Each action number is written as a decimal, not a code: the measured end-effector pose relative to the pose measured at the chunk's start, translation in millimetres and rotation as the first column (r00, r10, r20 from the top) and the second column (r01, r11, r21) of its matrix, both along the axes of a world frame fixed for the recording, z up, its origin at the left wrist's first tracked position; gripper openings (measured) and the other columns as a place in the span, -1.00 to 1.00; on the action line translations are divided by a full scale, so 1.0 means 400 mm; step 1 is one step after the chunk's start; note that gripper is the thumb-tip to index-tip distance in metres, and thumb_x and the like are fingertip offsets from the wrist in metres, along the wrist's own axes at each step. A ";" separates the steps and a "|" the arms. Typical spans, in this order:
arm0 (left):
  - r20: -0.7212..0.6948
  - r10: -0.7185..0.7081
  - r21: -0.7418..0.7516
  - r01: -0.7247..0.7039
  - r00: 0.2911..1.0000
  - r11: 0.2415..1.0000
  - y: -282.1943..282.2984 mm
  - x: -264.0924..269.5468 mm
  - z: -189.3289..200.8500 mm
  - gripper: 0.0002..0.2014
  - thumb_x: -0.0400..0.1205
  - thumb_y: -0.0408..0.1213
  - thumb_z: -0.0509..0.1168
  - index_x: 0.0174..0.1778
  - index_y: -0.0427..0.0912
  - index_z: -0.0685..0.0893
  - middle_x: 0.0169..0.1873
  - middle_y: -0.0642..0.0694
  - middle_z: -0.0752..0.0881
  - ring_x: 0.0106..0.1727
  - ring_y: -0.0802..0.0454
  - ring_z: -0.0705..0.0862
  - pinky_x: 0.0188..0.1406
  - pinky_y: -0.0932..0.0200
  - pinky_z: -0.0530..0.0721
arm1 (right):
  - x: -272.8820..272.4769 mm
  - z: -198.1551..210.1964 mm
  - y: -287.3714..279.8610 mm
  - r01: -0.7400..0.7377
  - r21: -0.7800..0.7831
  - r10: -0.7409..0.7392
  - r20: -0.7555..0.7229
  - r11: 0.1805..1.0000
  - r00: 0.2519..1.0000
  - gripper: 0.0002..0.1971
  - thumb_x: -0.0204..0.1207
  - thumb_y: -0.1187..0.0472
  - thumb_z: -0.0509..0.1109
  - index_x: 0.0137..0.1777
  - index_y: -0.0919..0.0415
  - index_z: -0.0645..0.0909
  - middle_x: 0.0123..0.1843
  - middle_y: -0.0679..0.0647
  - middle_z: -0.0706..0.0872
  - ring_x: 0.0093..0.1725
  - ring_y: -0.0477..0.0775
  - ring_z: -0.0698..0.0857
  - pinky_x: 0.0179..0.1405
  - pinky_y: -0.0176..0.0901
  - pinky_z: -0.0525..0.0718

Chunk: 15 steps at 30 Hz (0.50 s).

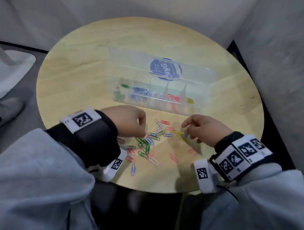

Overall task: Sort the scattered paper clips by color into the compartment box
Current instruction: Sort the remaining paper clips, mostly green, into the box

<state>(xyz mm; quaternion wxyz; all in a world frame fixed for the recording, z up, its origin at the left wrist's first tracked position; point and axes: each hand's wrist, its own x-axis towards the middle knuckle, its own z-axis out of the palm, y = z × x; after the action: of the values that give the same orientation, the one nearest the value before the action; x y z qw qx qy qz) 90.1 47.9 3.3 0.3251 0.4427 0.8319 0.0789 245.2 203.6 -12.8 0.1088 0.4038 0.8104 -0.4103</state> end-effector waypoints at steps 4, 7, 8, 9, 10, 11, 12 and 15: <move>-0.061 -0.141 -0.156 0.130 0.988 0.979 -0.017 0.053 -0.034 -0.80 0.36 -0.26 0.35 -0.14 0.05 0.61 -0.43 0.07 0.58 -0.32 0.06 0.58 -0.48 0.27 0.36 | -0.005 -0.020 0.018 -0.066 0.105 0.053 0.124 0.992 0.991 -0.92 0.47 0.26 0.40 -0.09 0.08 0.61 -0.30 -0.09 0.57 -0.17 0.02 0.58 -0.29 -0.26 0.48; -0.082 -0.247 -0.202 0.227 0.966 0.953 -0.021 0.063 -0.056 -0.73 0.34 -0.26 0.34 -0.06 0.08 0.60 -0.26 0.07 0.59 -0.18 0.02 0.59 -0.38 0.22 0.41 | -0.018 -0.022 0.006 -0.085 0.135 0.070 0.114 0.987 0.991 -0.85 0.46 0.30 0.36 -0.25 0.02 0.58 -0.34 -0.07 0.56 -0.34 -0.02 0.57 -0.52 -0.33 0.47; -0.091 -0.279 -0.216 0.254 0.956 0.943 -0.021 0.063 -0.063 -0.72 0.35 -0.26 0.34 -0.04 0.08 0.61 -0.20 0.07 0.60 -0.14 0.02 0.60 -0.36 0.21 0.43 | -0.022 -0.022 -0.001 -0.098 0.126 0.084 0.113 0.987 0.990 -0.81 0.46 0.31 0.34 -0.30 0.00 0.56 -0.36 -0.05 0.57 -0.42 -0.04 0.56 -0.61 -0.38 0.45; -0.100 -0.302 -0.220 0.275 0.948 0.936 -0.020 0.061 -0.067 -0.72 0.35 -0.26 0.35 -0.04 0.08 0.61 -0.16 0.07 0.62 -0.12 0.01 0.61 -0.32 0.19 0.46 | -0.026 -0.022 -0.009 -0.122 0.110 0.109 0.116 0.986 0.987 -0.79 0.46 0.32 0.33 -0.32 0.00 0.55 -0.39 -0.02 0.57 -0.46 -0.02 0.56 -0.64 -0.41 0.46; -0.103 -0.314 -0.215 0.287 0.944 0.934 -0.020 0.059 -0.071 -0.73 0.34 -0.25 0.36 -0.06 0.07 0.61 -0.14 0.06 0.64 -0.10 0.01 0.63 -0.28 0.17 0.50 | -0.030 -0.023 -0.017 -0.151 0.092 0.140 0.118 0.984 0.983 -0.79 0.45 0.33 0.33 -0.32 0.00 0.56 -0.41 -0.01 0.58 -0.48 0.04 0.57 -0.61 -0.38 0.51; -0.099 -0.321 -0.205 0.296 0.942 0.933 -0.023 0.056 -0.072 -0.75 0.34 -0.24 0.37 -0.08 0.07 0.60 -0.14 0.05 0.64 -0.10 0.01 0.63 -0.24 0.16 0.54 | -0.035 -0.024 -0.024 -0.183 0.081 0.174 0.113 0.980 0.978 -0.80 0.44 0.33 0.33 -0.31 0.00 0.57 -0.43 0.00 0.57 -0.45 0.09 0.58 -0.52 -0.30 0.58; -0.091 -0.333 -0.197 0.311 0.939 0.930 -0.025 0.054 -0.074 -0.77 0.33 -0.23 0.38 -0.12 0.07 0.59 -0.15 0.05 0.65 -0.11 0.01 0.64 -0.22 0.15 0.56 | -0.040 -0.024 -0.029 -0.220 0.082 0.211 0.111 0.972 0.971 -0.81 0.42 0.33 0.34 -0.29 -0.01 0.58 -0.43 -0.02 0.56 -0.41 0.10 0.58 -0.40 -0.21 0.62; -0.020 -0.406 -0.193 0.395 0.914 0.898 -0.036 0.052 -0.083 -0.81 0.33 -0.24 0.38 -0.29 0.11 0.52 -0.15 0.06 0.66 -0.11 0.01 0.64 -0.18 0.13 0.60 | -0.056 -0.025 -0.040 -0.328 0.125 0.315 0.109 0.936 0.943 -0.80 0.41 0.31 0.36 -0.18 -0.07 0.60 -0.39 -0.13 0.48 -0.41 -0.09 0.49 -0.32 -0.19 0.50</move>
<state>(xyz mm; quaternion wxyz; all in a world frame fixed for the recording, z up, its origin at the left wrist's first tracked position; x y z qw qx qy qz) 111.1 33.5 -30.0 0.3491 0.5744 0.7361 -0.0803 222.9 187.7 -22.8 0.1809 0.2899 0.8870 -0.3106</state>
